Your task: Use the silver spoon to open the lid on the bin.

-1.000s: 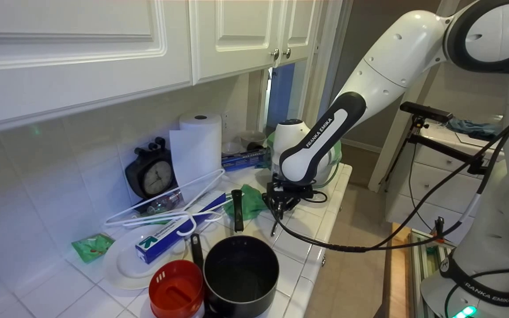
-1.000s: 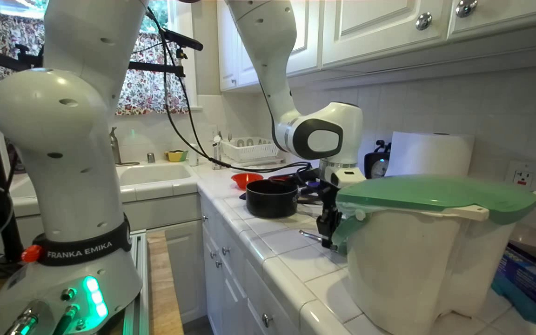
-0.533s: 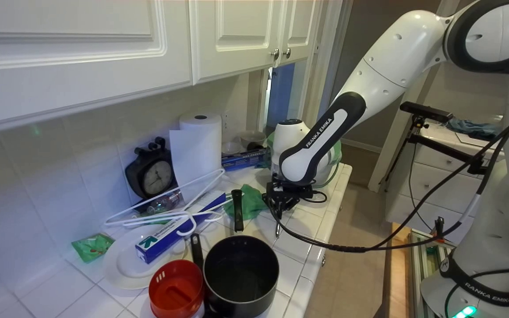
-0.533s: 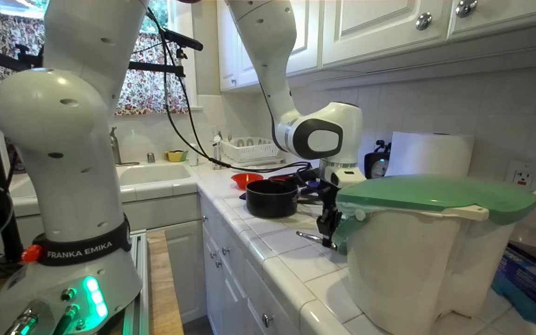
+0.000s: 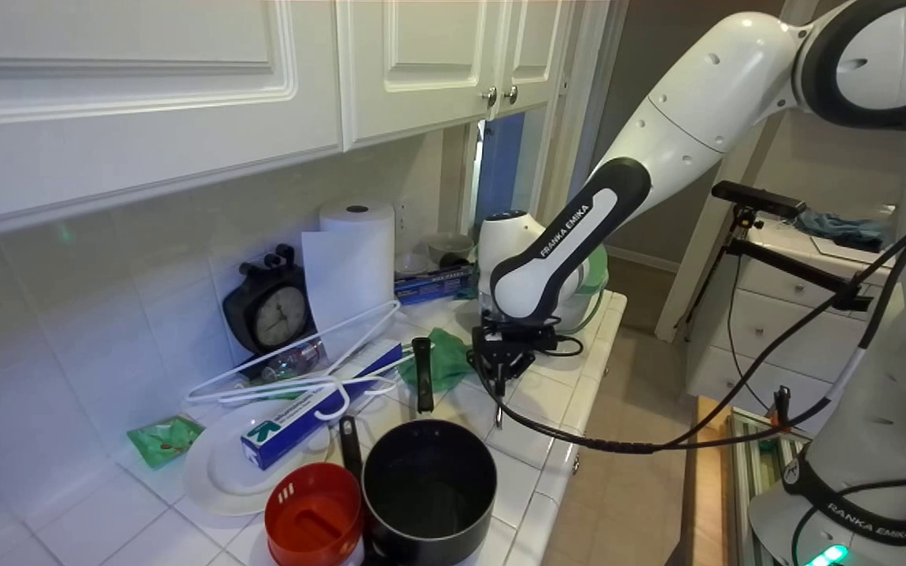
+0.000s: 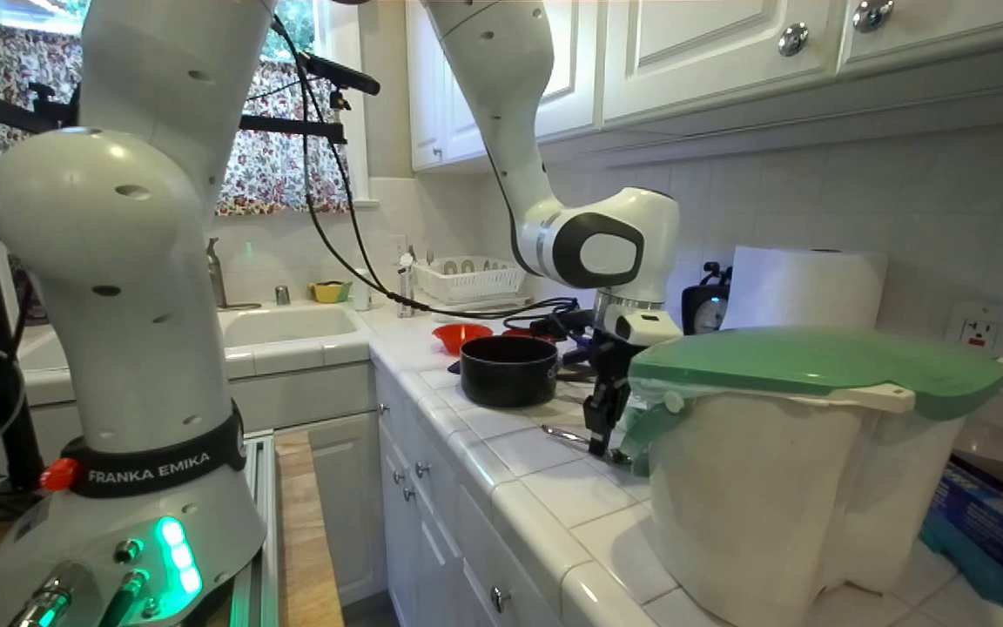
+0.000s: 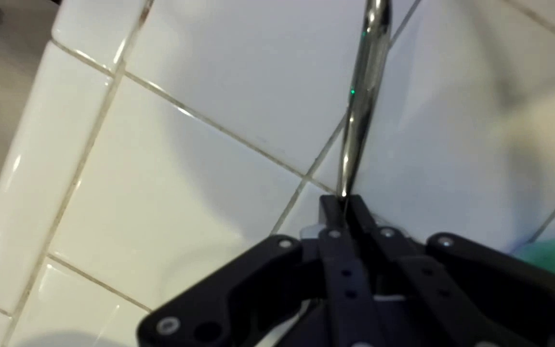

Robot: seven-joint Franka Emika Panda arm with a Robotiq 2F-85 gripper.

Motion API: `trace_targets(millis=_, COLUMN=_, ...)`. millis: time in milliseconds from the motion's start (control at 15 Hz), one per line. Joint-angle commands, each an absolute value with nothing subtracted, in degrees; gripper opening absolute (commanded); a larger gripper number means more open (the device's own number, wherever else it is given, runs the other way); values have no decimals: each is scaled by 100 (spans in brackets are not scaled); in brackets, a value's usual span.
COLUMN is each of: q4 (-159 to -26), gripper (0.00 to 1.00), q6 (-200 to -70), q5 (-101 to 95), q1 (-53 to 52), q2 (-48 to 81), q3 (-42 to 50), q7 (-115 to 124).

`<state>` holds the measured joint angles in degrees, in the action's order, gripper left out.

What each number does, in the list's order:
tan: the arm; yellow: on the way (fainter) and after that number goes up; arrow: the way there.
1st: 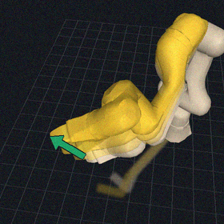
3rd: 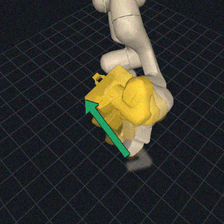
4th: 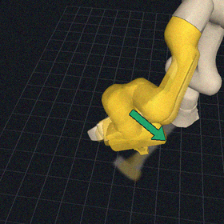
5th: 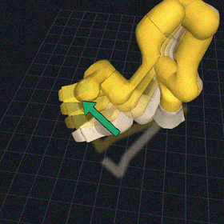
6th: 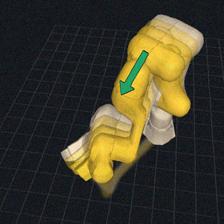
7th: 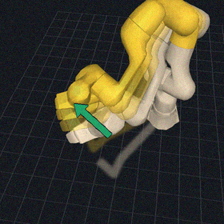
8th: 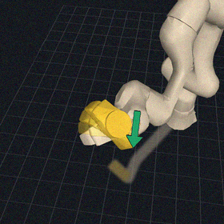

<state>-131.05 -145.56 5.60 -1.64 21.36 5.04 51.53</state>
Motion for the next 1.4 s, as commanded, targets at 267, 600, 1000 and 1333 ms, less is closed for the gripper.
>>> trace_targets(millis=267, q4=-12728, gripper=5, q6=-13111, q5=329, q1=-418, q2=1719, q3=558, q7=5372)
trace_targets(millis=600, q4=-12606, gripper=5, q6=-12488, q5=-282, q1=-485, q2=1298, q3=575, q7=5493)
trace_targets(millis=1000, q4=-12449, gripper=5, q6=-12001, q5=-906, q1=-312, q2=899, q3=601, q7=5657)
trace_targets(millis=1333, q4=-12176, gripper=5, q6=-11820, q5=-1130, q1=-99, q2=812, q3=647, q7=5365)
